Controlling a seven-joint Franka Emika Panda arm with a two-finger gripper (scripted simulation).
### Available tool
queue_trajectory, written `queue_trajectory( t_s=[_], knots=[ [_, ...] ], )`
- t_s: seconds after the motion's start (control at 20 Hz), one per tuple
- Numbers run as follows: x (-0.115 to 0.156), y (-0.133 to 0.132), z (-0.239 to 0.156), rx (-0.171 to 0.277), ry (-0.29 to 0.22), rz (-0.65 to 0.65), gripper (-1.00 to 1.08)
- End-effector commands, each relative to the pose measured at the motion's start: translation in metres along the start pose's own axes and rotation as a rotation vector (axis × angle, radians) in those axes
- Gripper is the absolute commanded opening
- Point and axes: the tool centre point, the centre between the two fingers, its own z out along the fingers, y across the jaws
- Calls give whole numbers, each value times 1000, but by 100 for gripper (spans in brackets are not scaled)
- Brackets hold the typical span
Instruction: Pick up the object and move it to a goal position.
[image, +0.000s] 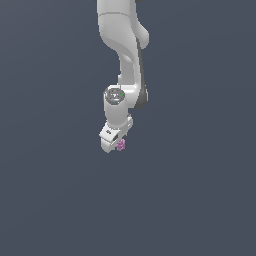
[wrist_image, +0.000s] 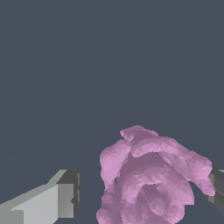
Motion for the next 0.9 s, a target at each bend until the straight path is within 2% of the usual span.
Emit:
queue_trajectory(
  t_s=[0.0,0.1,0.15,0.85],
  knots=[
    [0,1,5,-1,1,0,100],
    [0,1,6,-1,1,0,100],
    [0,1,6,-1,1,0,-100],
    [-1,4,2,-3,1,0,-100]
  ],
)
